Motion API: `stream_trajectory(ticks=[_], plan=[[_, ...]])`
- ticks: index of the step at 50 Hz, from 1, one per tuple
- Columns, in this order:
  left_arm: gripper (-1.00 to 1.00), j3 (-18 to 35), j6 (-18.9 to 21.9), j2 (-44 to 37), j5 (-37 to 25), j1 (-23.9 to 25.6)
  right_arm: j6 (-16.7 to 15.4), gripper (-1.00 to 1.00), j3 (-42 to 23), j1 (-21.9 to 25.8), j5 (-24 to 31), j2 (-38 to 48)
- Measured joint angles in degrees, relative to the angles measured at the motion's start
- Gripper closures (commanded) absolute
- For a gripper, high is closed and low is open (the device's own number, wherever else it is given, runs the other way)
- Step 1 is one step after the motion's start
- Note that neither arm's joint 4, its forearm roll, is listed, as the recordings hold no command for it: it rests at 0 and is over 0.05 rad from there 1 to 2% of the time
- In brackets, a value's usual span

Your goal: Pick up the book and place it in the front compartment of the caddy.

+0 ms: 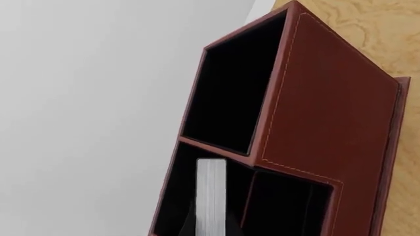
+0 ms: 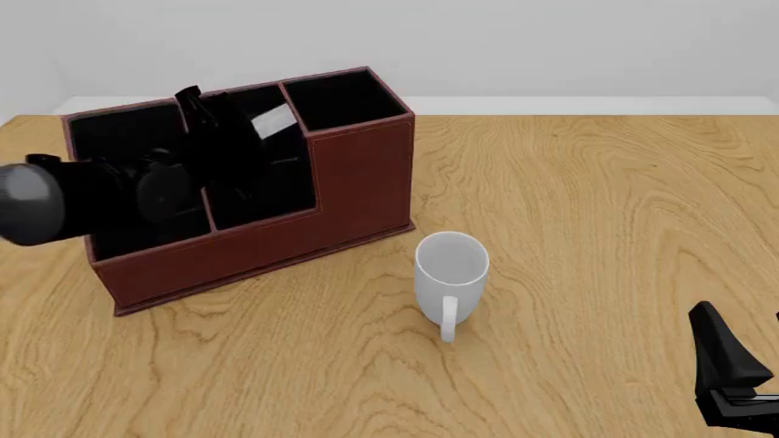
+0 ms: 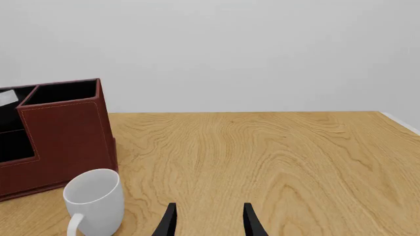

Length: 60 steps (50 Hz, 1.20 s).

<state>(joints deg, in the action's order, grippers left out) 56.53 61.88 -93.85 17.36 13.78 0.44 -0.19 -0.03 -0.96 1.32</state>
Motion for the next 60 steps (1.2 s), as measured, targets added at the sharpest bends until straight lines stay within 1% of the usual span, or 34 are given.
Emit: stream_trajectory(ticks=[12,13,32,49,60], plan=[[1.0,0.22,1.21,-1.81,1.25,-0.6,0.0,-1.0,0.0,0.0,0.0,0.0],[-1.0,0.3,1.34,-2.06,1.41,-0.77,0.0,-1.0,0.0,0.0,0.0,0.0],[-1.0,2.26,2.76,-3.02,0.11,-2.52,0.0,-1.0,0.0,0.0,0.0,0.0],[-1.0,1.92,3.05,-2.09,-0.58,-2.94,0.0,-1.0,0.0,0.0,0.0,0.0],[-1.0,0.92,3.15,0.15,-1.34,-2.83,0.0,-1.0,0.0,0.0,0.0,0.0]])
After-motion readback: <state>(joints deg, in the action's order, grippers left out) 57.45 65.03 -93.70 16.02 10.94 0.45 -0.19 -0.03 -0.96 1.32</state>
